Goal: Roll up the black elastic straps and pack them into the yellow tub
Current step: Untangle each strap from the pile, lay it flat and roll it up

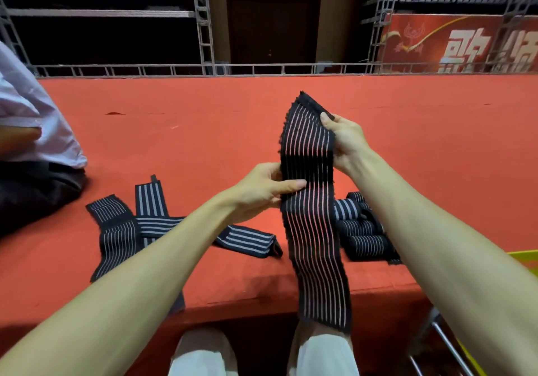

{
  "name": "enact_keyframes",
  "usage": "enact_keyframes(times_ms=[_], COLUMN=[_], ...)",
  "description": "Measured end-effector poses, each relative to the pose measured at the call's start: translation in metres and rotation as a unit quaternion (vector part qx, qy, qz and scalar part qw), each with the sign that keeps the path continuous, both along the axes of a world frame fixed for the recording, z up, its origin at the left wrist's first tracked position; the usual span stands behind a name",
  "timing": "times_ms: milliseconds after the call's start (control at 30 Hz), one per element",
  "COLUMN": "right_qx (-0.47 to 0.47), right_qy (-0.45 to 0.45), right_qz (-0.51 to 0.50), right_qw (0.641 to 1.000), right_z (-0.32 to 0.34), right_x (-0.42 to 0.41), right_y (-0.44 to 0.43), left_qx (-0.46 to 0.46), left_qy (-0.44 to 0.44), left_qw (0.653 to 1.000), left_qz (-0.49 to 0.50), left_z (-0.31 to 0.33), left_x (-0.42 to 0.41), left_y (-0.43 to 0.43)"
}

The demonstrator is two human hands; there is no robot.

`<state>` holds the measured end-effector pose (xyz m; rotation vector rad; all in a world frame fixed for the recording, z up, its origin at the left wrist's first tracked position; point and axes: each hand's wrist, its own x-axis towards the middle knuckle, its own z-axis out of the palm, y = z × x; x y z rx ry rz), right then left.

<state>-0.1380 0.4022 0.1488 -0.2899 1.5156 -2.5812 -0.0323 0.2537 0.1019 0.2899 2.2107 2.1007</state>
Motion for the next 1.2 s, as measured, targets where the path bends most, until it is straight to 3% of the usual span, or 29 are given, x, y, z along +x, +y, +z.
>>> enact_keyframes(times_ms=[167,367,467,567,667,900,1067,1200], right_qx=[0.169,0.231,0.245,0.261,0.292,0.370,0.510,0.554], right_qy=[-0.009,-0.018,-0.026,-0.033,-0.039,-0.061,0.020,0.057], right_qz=[-0.009,-0.024,-0.032,-0.038,-0.049,-0.095,-0.140,-0.138], right_qw=[0.986,0.972,0.969,0.964,0.954,0.922,0.849,0.819], right_z=[-0.050,-0.104,-0.128,-0.151,-0.174,-0.227,-0.237,-0.228], right_x=[-0.037,-0.082,-0.107,-0.131,-0.154,-0.186,-0.183,-0.170], right_y=[0.001,-0.009,-0.022,-0.037,-0.055,-0.080,-0.081,-0.085], left_qx=[-0.002,-0.064,-0.206,-0.387,-0.457,-0.437,-0.403,-0.288], left_qy=[-0.063,-0.088,-0.018,0.047,0.019,0.054,0.061,0.059], left_qw=[0.998,0.993,0.978,0.919,0.886,0.878,0.886,0.918], left_qz=[0.010,0.038,0.035,0.056,0.075,0.189,0.223,0.264], left_z=[-0.059,-0.130,-0.142,-0.157,-0.170,-0.199,-0.200,-0.197], left_x=[-0.019,-0.058,-0.082,-0.106,-0.122,-0.135,-0.135,-0.133], left_y=[0.010,0.010,-0.004,-0.027,-0.041,-0.045,-0.045,-0.045])
